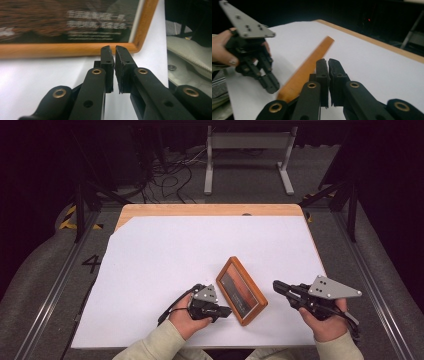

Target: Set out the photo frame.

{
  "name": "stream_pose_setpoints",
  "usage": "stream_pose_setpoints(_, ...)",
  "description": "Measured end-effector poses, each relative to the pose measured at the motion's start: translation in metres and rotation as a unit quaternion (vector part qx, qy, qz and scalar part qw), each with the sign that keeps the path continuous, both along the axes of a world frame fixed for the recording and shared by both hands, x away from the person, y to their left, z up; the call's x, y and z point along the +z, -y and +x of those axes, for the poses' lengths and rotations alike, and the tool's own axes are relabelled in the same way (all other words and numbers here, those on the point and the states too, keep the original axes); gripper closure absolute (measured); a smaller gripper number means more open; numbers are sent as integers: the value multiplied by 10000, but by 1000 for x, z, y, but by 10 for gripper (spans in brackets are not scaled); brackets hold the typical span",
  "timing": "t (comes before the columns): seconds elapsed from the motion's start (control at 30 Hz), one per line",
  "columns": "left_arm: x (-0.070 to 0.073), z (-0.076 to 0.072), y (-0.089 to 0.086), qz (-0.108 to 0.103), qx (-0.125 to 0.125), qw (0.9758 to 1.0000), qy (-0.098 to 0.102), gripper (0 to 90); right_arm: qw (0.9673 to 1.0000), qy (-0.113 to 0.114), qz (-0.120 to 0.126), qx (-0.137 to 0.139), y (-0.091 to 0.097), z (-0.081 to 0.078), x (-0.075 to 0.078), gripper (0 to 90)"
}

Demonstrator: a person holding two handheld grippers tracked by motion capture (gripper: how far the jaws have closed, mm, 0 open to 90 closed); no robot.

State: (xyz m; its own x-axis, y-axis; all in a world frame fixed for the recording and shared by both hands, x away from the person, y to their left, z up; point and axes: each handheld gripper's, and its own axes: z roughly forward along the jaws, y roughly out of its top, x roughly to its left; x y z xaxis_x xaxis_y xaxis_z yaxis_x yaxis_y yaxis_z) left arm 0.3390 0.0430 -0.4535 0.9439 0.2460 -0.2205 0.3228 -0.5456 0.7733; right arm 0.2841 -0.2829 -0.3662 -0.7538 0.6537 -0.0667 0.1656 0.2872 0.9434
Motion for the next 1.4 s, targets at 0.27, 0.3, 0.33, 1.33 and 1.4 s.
stream_pose_setpoints(0.27, 6, 6, -22, -168, 328, 9993, 24, 824, 9987, -111, -37, 489, -25, -12, 0, 900)
stream_pose_setpoints(0.3, 6, 6, -22, -168, 328, 9993, 24, 823, 9987, -111, -37, 489, -25, -12, 0, 900)
stream_pose_setpoints(0.33, 6, 7, -25, -171, 326, 9993, 49, 823, 9985, -133, -65, 522, -27, -12, -2, 900)
stream_pose_setpoints(1.33, 11, 9, -51, -347, 739, 9966, 112, 793, 9840, -1179, -897, 994, -73, -16, -75, 900)
stream_pose_setpoints(1.4, 11, 9, -50, -330, 735, 9967, 127, 794, 9830, -1213, -949, 998, -74, -17, -78, 900)
